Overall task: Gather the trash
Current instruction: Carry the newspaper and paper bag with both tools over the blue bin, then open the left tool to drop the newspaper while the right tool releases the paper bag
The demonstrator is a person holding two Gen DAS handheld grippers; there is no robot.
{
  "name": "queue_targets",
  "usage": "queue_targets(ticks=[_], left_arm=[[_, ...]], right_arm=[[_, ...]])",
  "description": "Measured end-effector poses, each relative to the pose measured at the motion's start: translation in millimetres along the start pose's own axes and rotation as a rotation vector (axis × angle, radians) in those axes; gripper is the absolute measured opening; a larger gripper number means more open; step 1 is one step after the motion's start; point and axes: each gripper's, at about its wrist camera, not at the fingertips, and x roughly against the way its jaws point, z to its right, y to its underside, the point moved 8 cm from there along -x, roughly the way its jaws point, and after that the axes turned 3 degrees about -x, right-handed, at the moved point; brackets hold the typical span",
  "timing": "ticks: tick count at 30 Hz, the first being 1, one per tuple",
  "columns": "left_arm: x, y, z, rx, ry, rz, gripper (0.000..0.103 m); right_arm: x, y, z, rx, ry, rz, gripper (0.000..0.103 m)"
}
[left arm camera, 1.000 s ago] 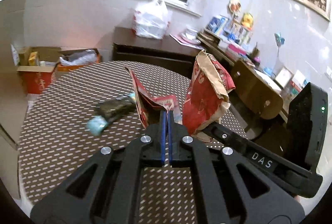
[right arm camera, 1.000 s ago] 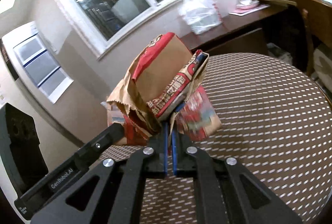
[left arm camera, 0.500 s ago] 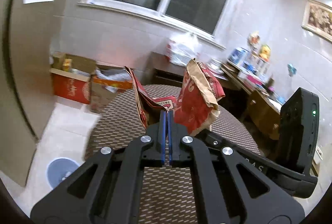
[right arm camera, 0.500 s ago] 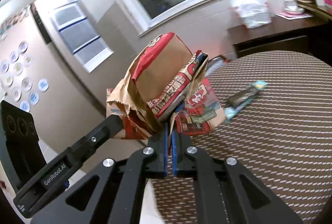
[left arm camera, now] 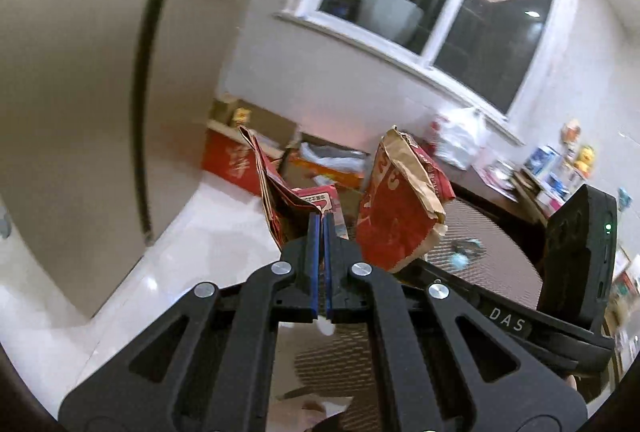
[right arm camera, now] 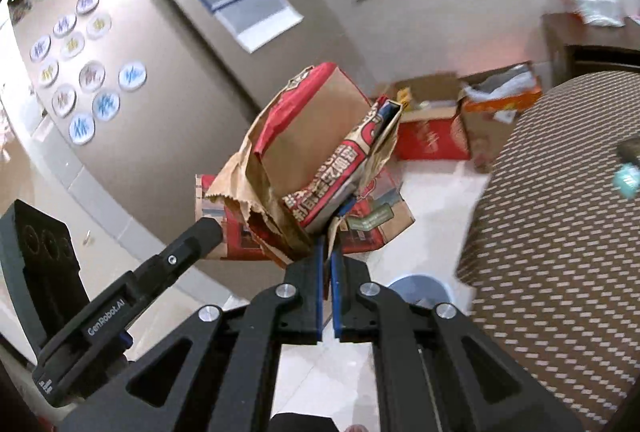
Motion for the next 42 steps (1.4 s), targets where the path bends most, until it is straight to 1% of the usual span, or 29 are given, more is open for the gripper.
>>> queue_targets(ticks=[5,9,14,20,22,23,25,26,27,29,34,42], left_arm=[[-23,15,-55,0.057,-0.062,-0.060,0.002],[-51,30,-84,0.082,-0.103,-0.117,0.002],[-94,49,-107,0.098,-0.135,-0.199,0.002],[-133,64,-114,0.083,-0.165,-0.265,0.002],[-146,68,-117,0.076,-0.183,-0.304,0.003],[-152,69,-118,0.079,-0.192,-0.323,0.005],[-156,70,-123,0.090,-0.215,-0.334,0.018],[-155,71,-125,0.090,-0.224,-0.331,0.042],[-154,71,-127,0.092,-0.243,-0.325,0.070],[-148,70,-127,0.082,-0.243,-0.302,0.070],[-140,72,-128,0.101,-0.222,-0.313,0.070],[-119,63,-129,0.112,-0.225,-0.267,0.071]], right_arm=[[-50,10,-3,-0.001,0.005,-0.081,0.004],[-85,16,7,-0.008,0.036,-0.121,0.004],[-109,18,27,-0.021,0.076,-0.140,0.004],[-129,20,45,-0.029,0.112,-0.148,0.004],[-136,19,52,-0.035,0.122,-0.148,0.004],[-137,19,54,-0.037,0.127,-0.149,0.004],[-140,20,59,-0.038,0.134,-0.146,0.004],[-141,20,60,-0.037,0.136,-0.148,0.004],[-143,20,62,-0.038,0.137,-0.151,0.004],[-144,21,63,-0.038,0.140,-0.152,0.004],[-147,24,62,-0.034,0.141,-0.155,0.004],[-149,24,54,-0.024,0.131,-0.146,0.004]])
